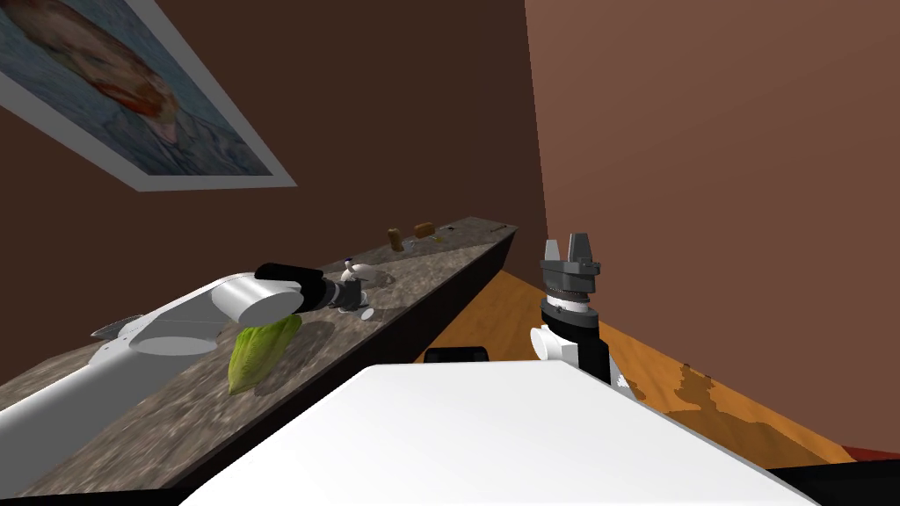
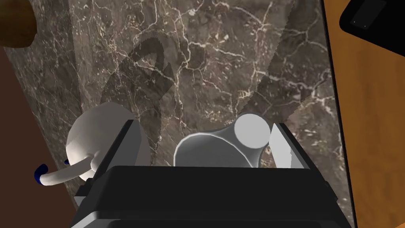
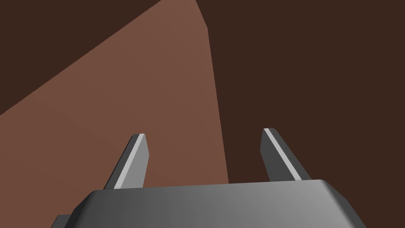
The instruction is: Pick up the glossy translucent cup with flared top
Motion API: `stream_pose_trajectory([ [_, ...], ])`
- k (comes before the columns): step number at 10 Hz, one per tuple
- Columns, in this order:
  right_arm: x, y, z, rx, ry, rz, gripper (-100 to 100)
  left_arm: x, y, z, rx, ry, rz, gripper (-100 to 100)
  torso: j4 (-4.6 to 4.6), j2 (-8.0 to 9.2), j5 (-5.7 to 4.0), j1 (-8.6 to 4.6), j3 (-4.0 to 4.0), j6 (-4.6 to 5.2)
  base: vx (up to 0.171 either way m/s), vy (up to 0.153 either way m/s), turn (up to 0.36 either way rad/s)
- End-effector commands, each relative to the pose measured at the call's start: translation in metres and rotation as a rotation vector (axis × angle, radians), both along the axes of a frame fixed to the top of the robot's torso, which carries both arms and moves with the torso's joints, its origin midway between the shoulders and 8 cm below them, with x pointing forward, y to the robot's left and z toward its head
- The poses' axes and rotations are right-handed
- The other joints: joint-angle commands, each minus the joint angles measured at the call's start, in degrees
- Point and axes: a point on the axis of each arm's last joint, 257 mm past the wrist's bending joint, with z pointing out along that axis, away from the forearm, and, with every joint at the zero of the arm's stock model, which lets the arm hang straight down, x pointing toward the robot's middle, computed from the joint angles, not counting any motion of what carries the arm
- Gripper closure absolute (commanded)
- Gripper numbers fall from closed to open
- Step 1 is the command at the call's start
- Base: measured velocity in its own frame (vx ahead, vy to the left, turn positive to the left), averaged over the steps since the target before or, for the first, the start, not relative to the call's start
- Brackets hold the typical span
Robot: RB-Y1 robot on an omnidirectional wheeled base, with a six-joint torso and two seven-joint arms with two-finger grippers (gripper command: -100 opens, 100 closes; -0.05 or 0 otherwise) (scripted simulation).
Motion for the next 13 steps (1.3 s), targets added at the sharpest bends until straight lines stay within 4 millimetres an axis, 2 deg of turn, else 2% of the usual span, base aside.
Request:
stream_pose_trajectory([
  [1, 0.000, 0.000, 0.000, 0.000, 0.000, 0.000, 0, -0.014, 0.008, -0.006, 0.012, 0.061, 0.021, -100, 0.00, 0.00, 0.00, 0.00, 0.00, 0.00, 0.024, 0.048, 0.052],
  [2, 0.000, 0.000, 0.000, 0.000, 0.000, 0.000, 0, -0.015, 0.009, -0.007, 0.015, 0.069, 0.023, -100, 0.00, 0.00, 0.01, 0.03, 0.00, 0.00, 0.019, 0.032, 0.010],
  [7, 0.000, 0.000, 0.000, 0.000, 0.000, 0.000, 0, -0.058, 0.022, -0.032, 0.032, 0.243, 0.068, -100, 0.00, 0.00, 0.00, -0.03, 0.00, 0.01, 0.023, 0.032, 0.029],
  [8, 0.000, 0.000, 0.000, 0.000, 0.000, 0.000, 0, -0.053, 0.021, -0.028, 0.032, 0.222, 0.064, -100, 0.00, 0.02, 0.00, -0.06, 0.01, 0.01, 0.006, 0.009, 0.002],
  [9, 0.000, 0.000, 0.000, 0.000, 0.000, 0.000, 0, -0.055, 0.022, -0.029, 0.032, 0.227, 0.065, 0, 0.01, 0.05, -0.02, -0.11, 0.03, 0.02, 0.000, 0.000, 0.000],
  [10, 0.000, 0.000, 0.000, 0.000, 0.000, 0.000, 0, -0.053, 0.029, -0.040, 0.031, 0.226, 0.076, -100, 0.01, 0.07, -0.03, -0.15, 0.04, 0.02, 0.002, -0.016, -0.078],
  [12, 0.000, 0.000, 0.000, 0.000, 0.000, 0.000, 0, -0.053, 0.036, -0.049, 0.031, 0.226, 0.084, -100, 0.01, 0.08, -0.05, -0.25, 0.04, 0.02, 0.000, -0.026, -0.047],
  [13, 0.000, 0.000, 0.000, 0.000, 0.000, 0.000, 0, -0.054, 0.033, -0.045, 0.031, 0.226, 0.082, -100, 0.02, 0.09, -0.05, -0.26, 0.05, 0.03, -0.001, -0.010, -0.006],
])
